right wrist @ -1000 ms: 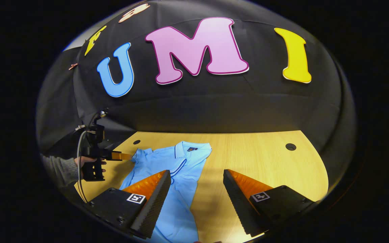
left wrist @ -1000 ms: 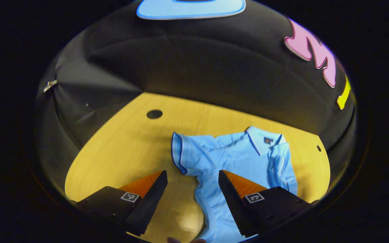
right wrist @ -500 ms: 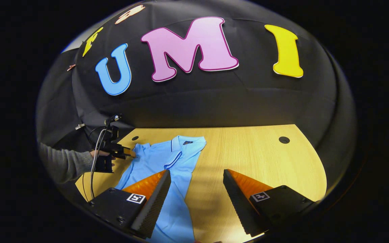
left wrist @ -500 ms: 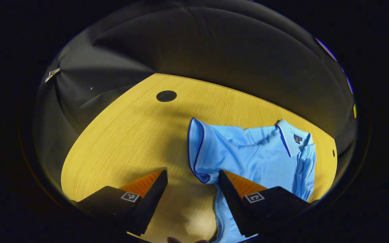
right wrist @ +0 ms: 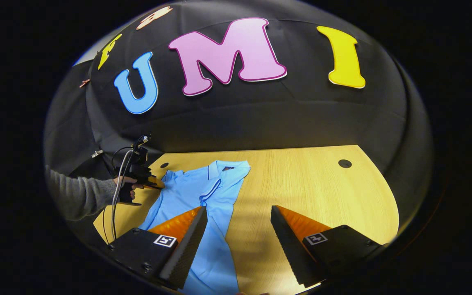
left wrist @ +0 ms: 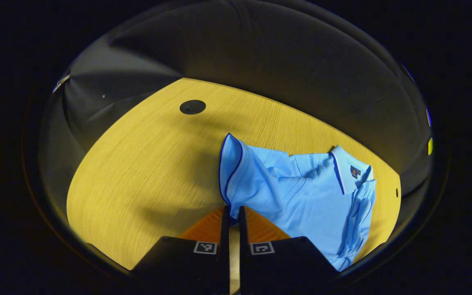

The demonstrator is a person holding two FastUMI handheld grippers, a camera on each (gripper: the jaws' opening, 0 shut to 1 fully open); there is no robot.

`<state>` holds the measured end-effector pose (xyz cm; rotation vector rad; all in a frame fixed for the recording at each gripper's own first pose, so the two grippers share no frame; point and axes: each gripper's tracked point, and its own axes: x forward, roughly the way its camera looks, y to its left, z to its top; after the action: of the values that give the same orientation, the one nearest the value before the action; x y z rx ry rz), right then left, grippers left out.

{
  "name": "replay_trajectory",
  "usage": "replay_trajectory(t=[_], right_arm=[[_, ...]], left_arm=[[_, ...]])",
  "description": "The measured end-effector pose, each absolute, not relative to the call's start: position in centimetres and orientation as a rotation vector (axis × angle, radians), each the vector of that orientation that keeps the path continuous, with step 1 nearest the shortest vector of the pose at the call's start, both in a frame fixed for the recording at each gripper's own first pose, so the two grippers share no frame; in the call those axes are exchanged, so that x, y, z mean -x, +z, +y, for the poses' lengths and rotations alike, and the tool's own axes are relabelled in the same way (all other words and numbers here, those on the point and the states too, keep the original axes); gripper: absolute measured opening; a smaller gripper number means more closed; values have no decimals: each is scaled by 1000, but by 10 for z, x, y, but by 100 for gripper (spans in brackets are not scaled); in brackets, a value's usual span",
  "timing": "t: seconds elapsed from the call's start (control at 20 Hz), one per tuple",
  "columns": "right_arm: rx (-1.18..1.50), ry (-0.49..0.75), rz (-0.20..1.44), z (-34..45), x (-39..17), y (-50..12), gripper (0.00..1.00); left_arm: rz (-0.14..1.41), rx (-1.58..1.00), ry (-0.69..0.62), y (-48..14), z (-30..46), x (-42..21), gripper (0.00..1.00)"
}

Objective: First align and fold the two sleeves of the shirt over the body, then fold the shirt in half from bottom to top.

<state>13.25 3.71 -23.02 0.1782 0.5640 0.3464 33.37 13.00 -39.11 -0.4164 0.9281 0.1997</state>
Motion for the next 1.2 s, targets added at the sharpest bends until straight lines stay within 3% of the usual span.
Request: replay_trajectory(t=[0.15, 0.5, 0.65, 0.7, 0.75, 1.2], right_arm=[[-183, 345, 576, 36, -127, -233, 97], [-187, 347, 585, 33, -121, -232, 97], [-187, 345, 585, 31, -121, -231, 97], [-189, 343, 586, 29, -122, -231, 97], [-191, 339, 587, 28, -122, -231, 97], [-194, 287, 599, 7, -115, -238, 97]], left_arm=[[907, 451, 203, -388, 132, -333, 7], [810, 300, 107, -351, 109, -345, 6], [756, 196, 25, -333, 84, -348, 6], [741, 179, -4, -326, 72, -347, 11], [721, 166, -28, -320, 62, -346, 6], [660, 11, -329, -298, -55, -299, 6]])
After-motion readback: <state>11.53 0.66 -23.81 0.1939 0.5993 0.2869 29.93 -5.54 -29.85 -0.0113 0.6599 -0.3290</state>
